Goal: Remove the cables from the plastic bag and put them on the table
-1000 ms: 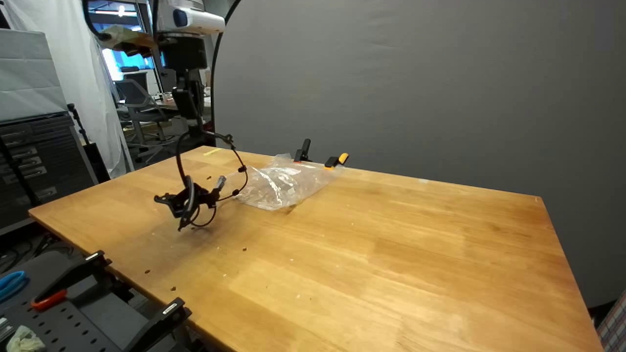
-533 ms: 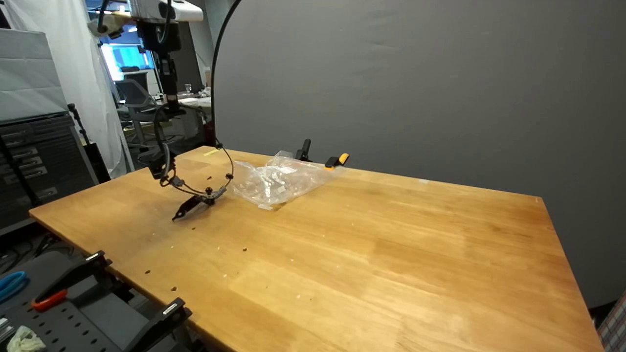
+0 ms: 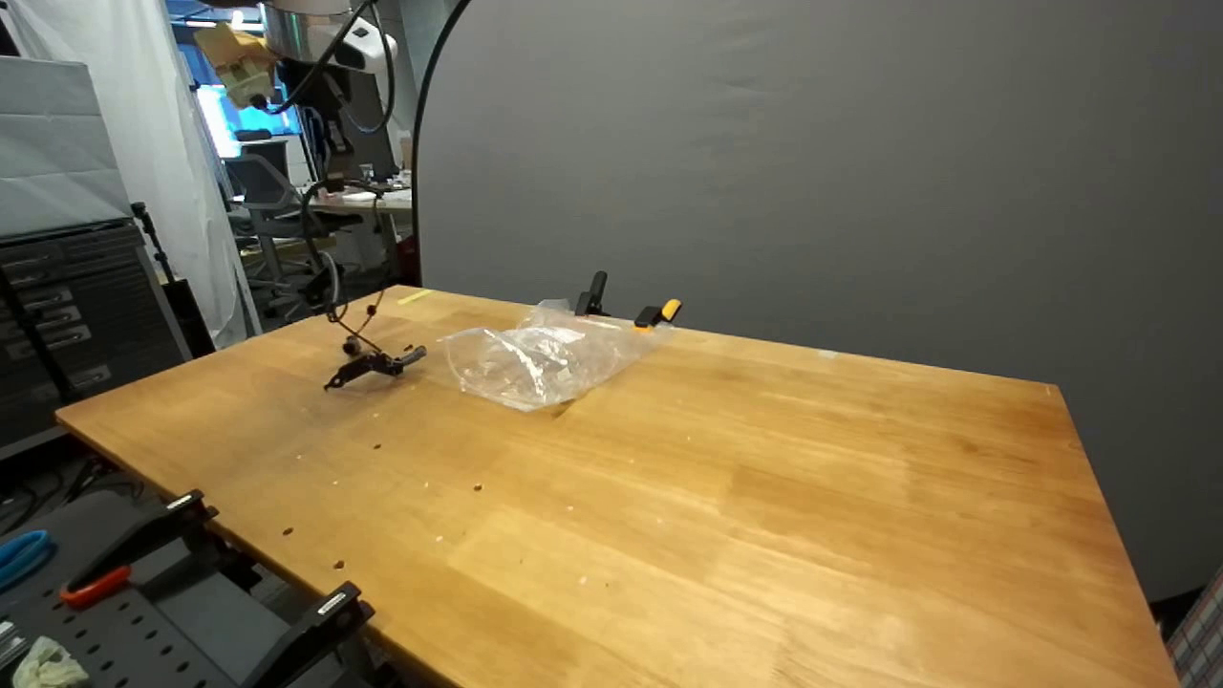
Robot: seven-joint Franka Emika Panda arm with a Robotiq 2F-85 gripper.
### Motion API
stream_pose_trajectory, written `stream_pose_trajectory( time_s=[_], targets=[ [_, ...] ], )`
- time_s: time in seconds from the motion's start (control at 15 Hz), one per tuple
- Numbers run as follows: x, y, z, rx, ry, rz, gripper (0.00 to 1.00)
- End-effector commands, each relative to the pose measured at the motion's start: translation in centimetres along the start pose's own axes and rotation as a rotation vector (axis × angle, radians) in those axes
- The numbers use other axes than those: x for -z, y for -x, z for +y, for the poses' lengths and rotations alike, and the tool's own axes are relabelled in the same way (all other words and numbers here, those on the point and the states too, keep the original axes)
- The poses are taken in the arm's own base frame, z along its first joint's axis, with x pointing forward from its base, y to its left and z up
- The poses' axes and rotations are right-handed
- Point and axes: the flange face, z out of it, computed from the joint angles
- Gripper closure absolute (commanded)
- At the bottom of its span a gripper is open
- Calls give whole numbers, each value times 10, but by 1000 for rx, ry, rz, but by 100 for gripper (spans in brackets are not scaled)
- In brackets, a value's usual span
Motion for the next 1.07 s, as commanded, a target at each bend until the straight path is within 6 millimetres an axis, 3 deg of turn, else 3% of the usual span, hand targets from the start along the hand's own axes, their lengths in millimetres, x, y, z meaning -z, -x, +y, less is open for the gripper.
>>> stream_pose_trajectory(
  time_s=[0.0,0.2,0.67,1.0],
  targets=[
    [-2,-12,-20,92,-113,-5,98],
    [-11,-14,6,80,-140,-32,98],
    [-15,-22,106,-50,-34,32,98],
    [-10,-8,166,-170,56,109,98]
  ],
)
